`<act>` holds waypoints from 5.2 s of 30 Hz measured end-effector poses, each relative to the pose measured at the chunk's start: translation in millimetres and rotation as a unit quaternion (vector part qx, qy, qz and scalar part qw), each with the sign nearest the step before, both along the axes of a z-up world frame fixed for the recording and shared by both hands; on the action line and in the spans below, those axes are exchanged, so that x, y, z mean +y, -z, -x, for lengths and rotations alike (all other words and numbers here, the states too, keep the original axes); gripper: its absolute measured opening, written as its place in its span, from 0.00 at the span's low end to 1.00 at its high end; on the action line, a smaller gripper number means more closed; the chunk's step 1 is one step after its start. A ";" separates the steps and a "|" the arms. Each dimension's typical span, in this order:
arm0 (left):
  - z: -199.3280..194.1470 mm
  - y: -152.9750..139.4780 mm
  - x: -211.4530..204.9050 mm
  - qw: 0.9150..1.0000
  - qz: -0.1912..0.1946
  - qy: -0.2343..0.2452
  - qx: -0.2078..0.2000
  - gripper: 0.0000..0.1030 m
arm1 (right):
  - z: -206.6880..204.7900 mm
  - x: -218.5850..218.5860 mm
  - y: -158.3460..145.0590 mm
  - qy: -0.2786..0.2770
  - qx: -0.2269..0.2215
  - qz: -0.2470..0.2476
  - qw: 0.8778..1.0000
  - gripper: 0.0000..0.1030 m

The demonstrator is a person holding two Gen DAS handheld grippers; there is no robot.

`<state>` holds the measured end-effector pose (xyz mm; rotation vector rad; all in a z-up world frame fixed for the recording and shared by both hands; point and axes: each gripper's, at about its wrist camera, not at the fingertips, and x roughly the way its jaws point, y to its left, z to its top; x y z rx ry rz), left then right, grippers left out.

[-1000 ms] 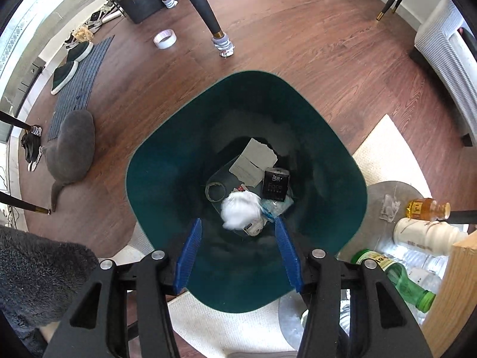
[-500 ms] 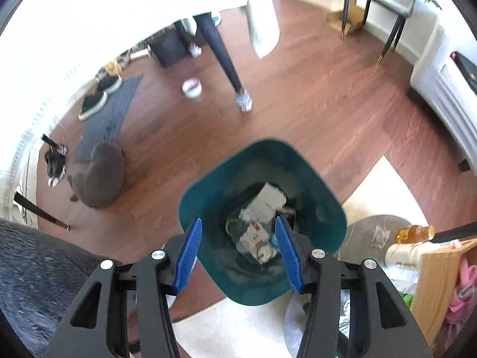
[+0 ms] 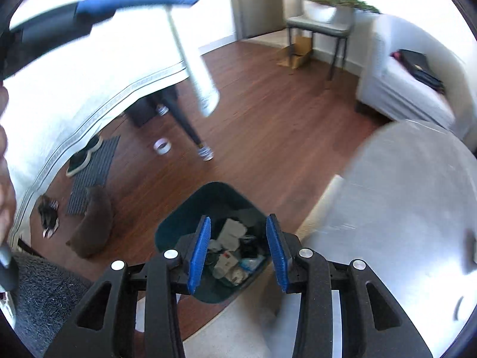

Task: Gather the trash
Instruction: 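Move both tools back over the round grey table, then close the right tool on the white plastic bottle cap, then grasp the crumpled white paper ball with the left tool, then carry the paper ball over the bin with the left tool while the right tool carries the cap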

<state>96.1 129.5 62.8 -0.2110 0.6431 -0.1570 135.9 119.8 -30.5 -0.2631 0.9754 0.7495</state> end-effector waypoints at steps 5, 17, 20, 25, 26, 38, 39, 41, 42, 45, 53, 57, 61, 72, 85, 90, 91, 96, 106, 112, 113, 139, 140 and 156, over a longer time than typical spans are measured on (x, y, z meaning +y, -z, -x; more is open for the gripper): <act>-11.1 2.1 -26.7 1.000 -0.014 0.014 0.000 0.32 | -5.8 -37.6 -12.3 0.031 -0.007 -0.018 0.999 0.25; -41.0 14.8 -97.1 0.998 -0.025 0.050 0.012 0.40 | -16.1 -147.4 -35.3 0.134 -0.054 -0.024 0.989 0.40; -47.8 20.2 -115.9 0.998 -0.021 0.058 0.019 0.45 | -17.3 -178.7 -39.0 0.168 -0.065 -0.027 0.983 0.59; -60.2 31.3 -147.6 0.996 -0.019 0.076 0.039 0.60 | -19.9 -223.2 -30.4 0.207 -0.055 -0.026 0.976 0.64; -61.7 33.3 -154.3 0.996 -0.022 0.078 0.041 0.61 | -19.6 -228.8 -28.1 0.211 -0.052 -0.025 0.976 0.65; -73.0 48.2 -201.4 0.993 -0.041 0.100 0.053 0.74 | -22.7 -242.3 -6.1 0.214 -0.021 -0.014 0.976 0.54; -74.7 49.0 -203.0 0.993 -0.041 0.100 0.053 0.74 | -25.6 -241.5 -5.1 0.216 -0.022 -0.013 0.976 0.51; -77.6 51.1 -204.0 0.993 -0.038 0.100 0.055 0.75 | -27.0 -241.7 -3.9 0.220 -0.024 -0.007 0.975 0.46; -79.4 51.3 -204.6 0.993 -0.037 0.100 0.057 0.75 | -27.9 -242.7 -2.5 0.221 -0.022 -0.007 0.975 0.45; -81.9 52.4 -208.4 0.992 -0.034 0.103 0.059 0.75 | -28.7 -246.4 -2.3 0.228 -0.028 -0.003 0.973 0.36; -86.7 60.9 -225.5 0.991 -0.007 0.112 0.071 0.77 | -20.9 -274.3 -14.6 0.249 -0.035 -0.026 0.967 0.30; -91.8 64.7 -242.6 0.991 -0.015 0.110 0.072 0.77 | -19.5 -304.1 -21.4 0.275 -0.029 -0.059 0.959 0.30; -98.2 64.6 -260.9 0.990 -0.037 0.119 0.069 0.77 | -18.0 -329.4 -23.1 0.294 -0.023 -0.082 0.952 0.30; -124.5 86.2 -296.0 0.984 -0.069 0.129 0.101 0.77 | -13.4 -365.6 -28.8 0.314 -0.015 -0.119 0.942 0.30; -137.9 90.9 -301.1 0.985 -0.071 0.118 0.107 0.54 | -6.2 -375.2 -30.6 0.308 -0.015 -0.128 0.943 0.30; -125.1 86.4 -297.3 0.985 -0.069 0.112 0.107 0.53 | -1.8 -370.0 -34.6 0.293 -0.013 -0.140 0.946 0.30; -121.3 84.6 -295.5 0.986 -0.070 0.111 0.105 0.53 | -1.2 -367.9 -35.2 0.291 -0.012 -0.139 0.947 0.30; -105.2 77.0 -282.1 0.987 -0.060 0.105 0.106 0.53 | 4.0 -355.1 -39.4 0.279 -0.015 -0.131 0.951 0.30; -67.8 63.5 -245.7 0.988 -0.062 0.100 0.096 0.53 | 13.5 -322.8 -48.2 0.255 -0.022 -0.108 0.961 0.30; -49.9 53.9 -213.7 0.990 -0.067 0.088 0.086 0.53 | 16.1 -291.9 -49.8 0.239 -0.027 -0.119 0.963 0.30; -46.8 53.0 -206.6 0.991 -0.065 0.085 0.085 0.53 | 15.7 -285.4 -48.0 0.236 -0.025 -0.120 0.964 0.30; 2.5 71.9 -7.8 0.994 -0.045 -0.035 0.096 0.53 | 18.3 -95.7 -51.5 0.092 -0.048 -0.104 0.989 0.30; 2.9 76.3 -0.6 0.993 -0.042 -0.040 0.102 0.53 | 17.4 -89.5 -50.8 0.088 -0.047 -0.104 0.990 0.30; 12.2 162.4 62.2 0.976 -0.067 -0.042 0.205 0.53 | 7.4 5.5 -24.6 0.032 -0.022 -0.076 0.996 0.30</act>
